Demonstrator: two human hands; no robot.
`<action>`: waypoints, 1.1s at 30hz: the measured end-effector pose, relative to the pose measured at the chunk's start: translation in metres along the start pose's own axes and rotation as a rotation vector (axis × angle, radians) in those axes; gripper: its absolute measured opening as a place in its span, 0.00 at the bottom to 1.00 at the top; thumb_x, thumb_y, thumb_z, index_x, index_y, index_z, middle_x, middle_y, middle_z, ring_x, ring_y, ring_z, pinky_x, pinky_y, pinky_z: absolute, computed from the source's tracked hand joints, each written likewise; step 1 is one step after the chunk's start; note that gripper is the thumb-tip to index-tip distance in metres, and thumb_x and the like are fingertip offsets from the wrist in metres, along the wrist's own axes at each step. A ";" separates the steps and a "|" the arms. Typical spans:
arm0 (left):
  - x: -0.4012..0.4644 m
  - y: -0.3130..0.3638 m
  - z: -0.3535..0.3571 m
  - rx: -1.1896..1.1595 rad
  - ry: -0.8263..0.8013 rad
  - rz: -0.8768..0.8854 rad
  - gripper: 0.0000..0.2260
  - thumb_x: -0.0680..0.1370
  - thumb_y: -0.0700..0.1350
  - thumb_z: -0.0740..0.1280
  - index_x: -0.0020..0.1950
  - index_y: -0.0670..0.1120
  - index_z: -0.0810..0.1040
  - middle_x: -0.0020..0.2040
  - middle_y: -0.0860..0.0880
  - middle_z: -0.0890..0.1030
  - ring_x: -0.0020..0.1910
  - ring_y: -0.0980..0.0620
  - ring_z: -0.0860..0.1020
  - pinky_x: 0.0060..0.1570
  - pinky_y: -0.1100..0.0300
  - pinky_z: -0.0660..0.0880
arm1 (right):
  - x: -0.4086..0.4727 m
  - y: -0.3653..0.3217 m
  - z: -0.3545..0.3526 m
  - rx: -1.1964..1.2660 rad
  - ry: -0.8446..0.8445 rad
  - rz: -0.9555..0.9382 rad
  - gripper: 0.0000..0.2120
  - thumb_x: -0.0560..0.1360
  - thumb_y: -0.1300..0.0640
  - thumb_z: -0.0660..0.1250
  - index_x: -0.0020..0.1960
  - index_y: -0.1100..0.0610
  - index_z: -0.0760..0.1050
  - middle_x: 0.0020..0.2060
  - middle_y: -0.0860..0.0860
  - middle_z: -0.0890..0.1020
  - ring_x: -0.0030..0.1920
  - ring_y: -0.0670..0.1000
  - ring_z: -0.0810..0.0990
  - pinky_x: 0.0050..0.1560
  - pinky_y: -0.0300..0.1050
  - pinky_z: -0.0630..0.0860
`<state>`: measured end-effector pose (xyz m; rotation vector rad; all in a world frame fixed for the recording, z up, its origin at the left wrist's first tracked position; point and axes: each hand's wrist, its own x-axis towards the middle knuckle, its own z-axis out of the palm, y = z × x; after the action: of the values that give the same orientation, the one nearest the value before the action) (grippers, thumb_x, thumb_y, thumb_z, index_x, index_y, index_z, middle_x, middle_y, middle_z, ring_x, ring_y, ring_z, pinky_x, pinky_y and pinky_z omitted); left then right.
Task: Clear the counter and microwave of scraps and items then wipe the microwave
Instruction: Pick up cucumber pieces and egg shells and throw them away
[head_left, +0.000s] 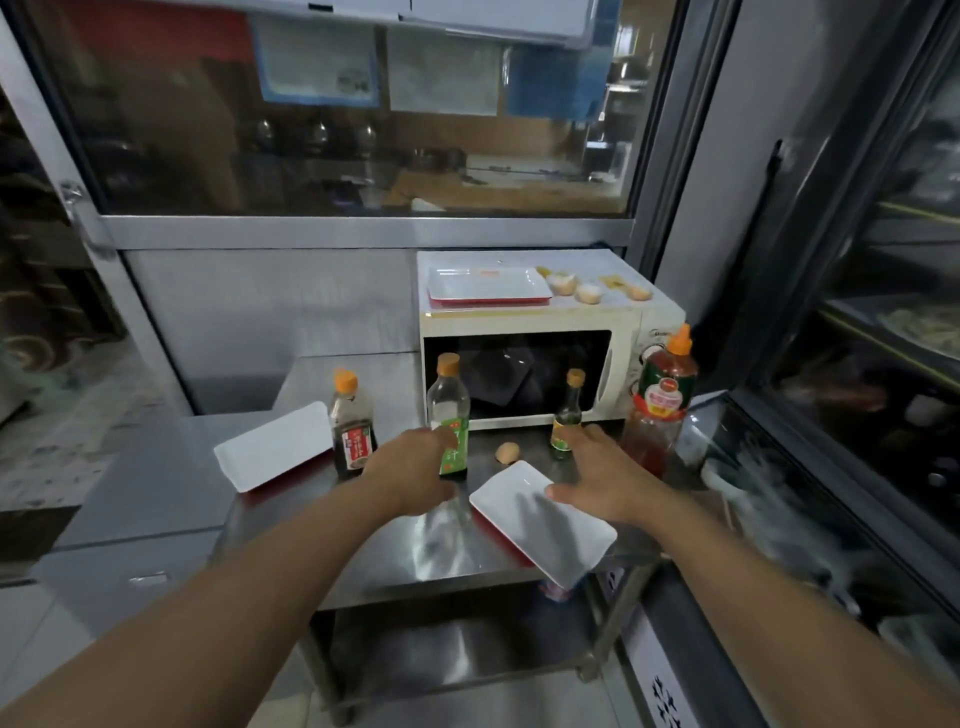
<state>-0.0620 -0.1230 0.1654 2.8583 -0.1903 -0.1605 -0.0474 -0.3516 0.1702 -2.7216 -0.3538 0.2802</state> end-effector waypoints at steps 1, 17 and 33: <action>0.009 -0.005 0.001 -0.004 -0.007 0.005 0.27 0.73 0.49 0.70 0.69 0.48 0.66 0.64 0.45 0.74 0.63 0.46 0.73 0.60 0.49 0.73 | 0.010 0.001 0.002 0.007 0.003 0.008 0.37 0.72 0.48 0.70 0.75 0.56 0.56 0.72 0.56 0.60 0.71 0.56 0.62 0.68 0.44 0.61; 0.104 -0.020 0.050 -0.080 -0.092 -0.177 0.21 0.75 0.49 0.68 0.65 0.45 0.69 0.62 0.44 0.76 0.59 0.45 0.75 0.58 0.49 0.74 | 0.153 0.049 0.042 -0.016 -0.104 -0.030 0.33 0.72 0.48 0.69 0.72 0.54 0.60 0.69 0.55 0.65 0.69 0.54 0.65 0.66 0.49 0.67; 0.126 -0.018 0.112 -0.180 -0.134 -0.458 0.22 0.74 0.49 0.68 0.67 0.49 0.69 0.64 0.47 0.75 0.60 0.46 0.76 0.60 0.50 0.74 | 0.250 0.089 0.108 0.017 -0.192 -0.166 0.29 0.72 0.52 0.68 0.70 0.56 0.65 0.69 0.55 0.68 0.70 0.56 0.64 0.69 0.48 0.62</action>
<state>0.0497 -0.1527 0.0419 2.6640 0.4352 -0.4341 0.1822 -0.3241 0.0009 -2.6350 -0.6236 0.4971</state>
